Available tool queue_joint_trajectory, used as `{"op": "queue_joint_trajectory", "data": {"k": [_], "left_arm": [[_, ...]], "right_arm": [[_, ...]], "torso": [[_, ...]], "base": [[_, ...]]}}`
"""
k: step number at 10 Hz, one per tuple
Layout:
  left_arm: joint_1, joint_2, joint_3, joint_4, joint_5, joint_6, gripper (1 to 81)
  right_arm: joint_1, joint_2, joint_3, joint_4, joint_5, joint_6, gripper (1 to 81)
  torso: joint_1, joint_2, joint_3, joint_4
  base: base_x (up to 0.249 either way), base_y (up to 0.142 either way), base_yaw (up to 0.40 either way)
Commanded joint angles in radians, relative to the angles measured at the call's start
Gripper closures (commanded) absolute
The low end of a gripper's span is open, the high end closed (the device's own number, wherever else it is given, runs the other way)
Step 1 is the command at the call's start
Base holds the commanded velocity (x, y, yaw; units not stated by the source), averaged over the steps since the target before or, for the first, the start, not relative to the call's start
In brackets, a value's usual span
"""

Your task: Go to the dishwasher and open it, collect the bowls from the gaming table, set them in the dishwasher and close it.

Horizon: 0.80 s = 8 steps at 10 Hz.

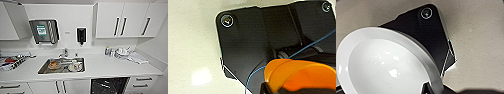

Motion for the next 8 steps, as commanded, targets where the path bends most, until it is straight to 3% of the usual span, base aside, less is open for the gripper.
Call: {"op": "queue_joint_trajectory", "data": {"k": [1, 4, 6, 8], "left_arm": [[-0.053, -0.004, 0.002, 0.003, 0.056, 0.006, 81.1], [-0.053, -0.013, 0.030, 0.009, 0.047, 0.006, 81.1], [-0.052, -0.036, 0.076, 0.009, 0.045, 0.006, 81.1], [-0.052, -0.073, 0.128, 0.000, 0.044, 0.006, 81.1]], "right_arm": [[0.049, -0.046, 0.055, 0.006, -0.043, 0.003, 81.1], [0.050, -0.126, 0.190, 0.009, -0.028, 0.012, 81.1], [0.052, -0.143, 0.216, 0.009, -0.026, 0.014, 81.1], [0.050, -0.143, 0.216, 0.011, -0.012, 0.014, 81.1]], "torso": [[0.000, 0.000, 0.000, 0.000], [0.000, 0.000, 0.000, 0.000], [0.000, 0.000, 0.000, 0.000], [0.000, 0.000, -0.094, 0.000]], "base": [[0.000, 0.000, 0.000], [0.000, 0.000, 0.000], [0.000, 0.000, 0.000], [0.000, 0.000, 0.000]]}}
